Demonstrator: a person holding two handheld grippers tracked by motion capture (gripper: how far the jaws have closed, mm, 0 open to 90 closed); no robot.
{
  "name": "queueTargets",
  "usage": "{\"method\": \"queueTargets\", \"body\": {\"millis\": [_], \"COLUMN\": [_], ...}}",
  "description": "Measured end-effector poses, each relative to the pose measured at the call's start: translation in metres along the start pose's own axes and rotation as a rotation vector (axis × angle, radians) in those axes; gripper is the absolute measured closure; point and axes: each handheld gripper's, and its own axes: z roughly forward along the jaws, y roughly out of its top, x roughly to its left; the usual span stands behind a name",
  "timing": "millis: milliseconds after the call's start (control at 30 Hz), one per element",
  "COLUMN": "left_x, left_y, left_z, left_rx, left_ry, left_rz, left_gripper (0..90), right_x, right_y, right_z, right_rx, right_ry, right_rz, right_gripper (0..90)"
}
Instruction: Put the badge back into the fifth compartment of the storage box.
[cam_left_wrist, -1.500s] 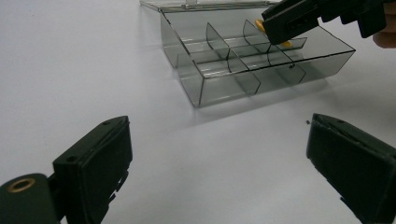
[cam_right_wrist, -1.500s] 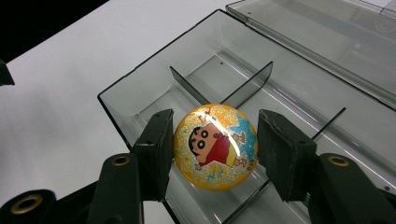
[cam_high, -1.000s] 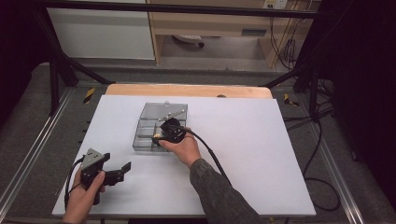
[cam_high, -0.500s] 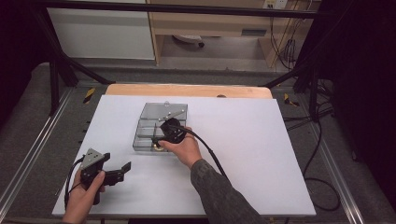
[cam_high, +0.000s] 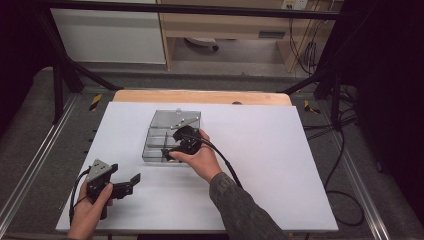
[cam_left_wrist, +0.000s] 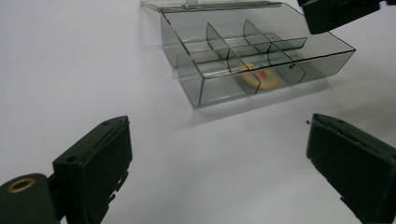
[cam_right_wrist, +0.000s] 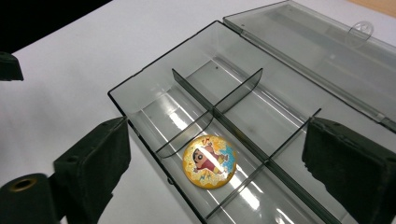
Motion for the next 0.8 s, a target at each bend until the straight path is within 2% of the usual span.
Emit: {"method": "queueTargets", "body": {"millis": [267, 600, 800], "left_x": [0.000, 0.000, 0.000], "left_y": [0.000, 0.000, -0.001], "left_z": [0.000, 0.000, 0.000], "left_rx": [-0.001, -0.002, -0.008], "left_ry": [-0.003, -0.002, 0.002], "left_rz": [-0.001, 0.000, -0.004], "left_gripper": [6.4, 6.3, 6.3], "right_x": [-0.006, -0.018, -0.026], "right_y": [0.002, 0.000, 0.001], "right_z": [-0.015, -0.034, -0.049], "right_rx": [-0.027, -0.069, -0.116], "right_ry": [0.003, -0.005, -0.038], "right_rz": [-0.031, -0.017, -0.041], "right_gripper": [5.2, 7.3, 7.0]}}
